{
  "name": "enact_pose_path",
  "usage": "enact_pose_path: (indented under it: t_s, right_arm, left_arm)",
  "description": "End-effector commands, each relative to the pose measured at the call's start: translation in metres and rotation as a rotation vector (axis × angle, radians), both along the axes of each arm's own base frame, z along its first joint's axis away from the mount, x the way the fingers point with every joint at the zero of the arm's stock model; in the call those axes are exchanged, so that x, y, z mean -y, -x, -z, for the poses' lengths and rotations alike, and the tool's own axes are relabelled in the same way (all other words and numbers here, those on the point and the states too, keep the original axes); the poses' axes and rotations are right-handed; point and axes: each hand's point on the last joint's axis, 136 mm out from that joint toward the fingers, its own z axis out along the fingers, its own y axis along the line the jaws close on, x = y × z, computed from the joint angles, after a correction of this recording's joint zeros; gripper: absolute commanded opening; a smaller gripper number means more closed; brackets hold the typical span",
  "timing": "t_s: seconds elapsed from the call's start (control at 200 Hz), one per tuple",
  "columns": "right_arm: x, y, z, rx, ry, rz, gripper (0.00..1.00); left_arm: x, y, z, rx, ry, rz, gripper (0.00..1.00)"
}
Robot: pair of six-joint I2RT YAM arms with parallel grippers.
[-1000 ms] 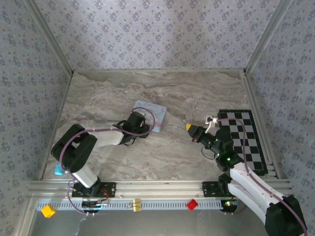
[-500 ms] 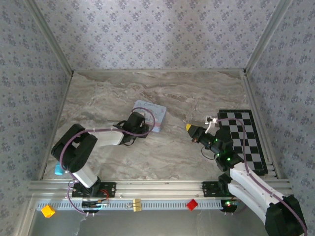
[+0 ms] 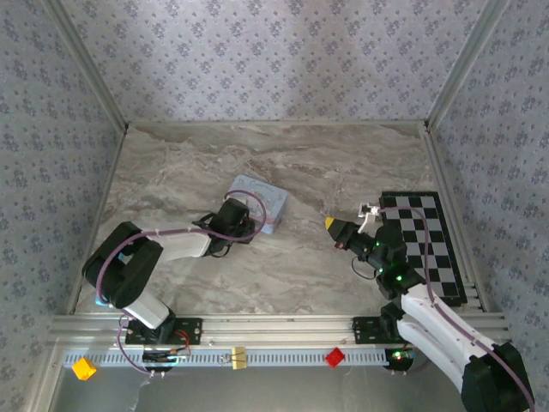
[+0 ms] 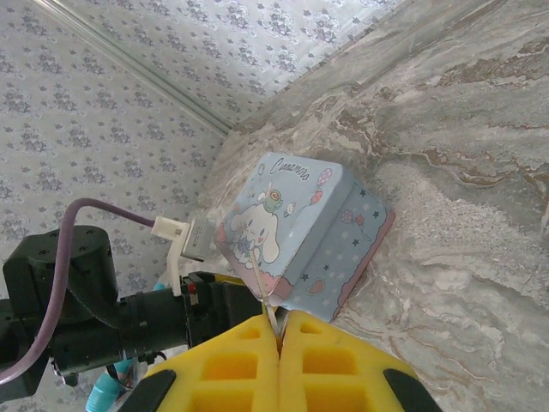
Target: Unlock a padlock with a key
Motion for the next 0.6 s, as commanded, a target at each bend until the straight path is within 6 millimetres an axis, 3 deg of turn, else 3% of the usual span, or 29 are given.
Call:
enact_pose_path:
  t_s: [0.0,0.595]
  right_arm:
    - [0.002,-0.002,-0.013,0.037,0.005,0.007,0.00]
    - [0.004,0.003,-0.010,0.029,-0.014,0.008,0.00]
  left_arm:
    - [0.000,-0.001,-0.008,0.016,0.035,0.014,0.44]
    - [0.006,-0.008,0.002,-0.038,-0.008,0.021,0.43]
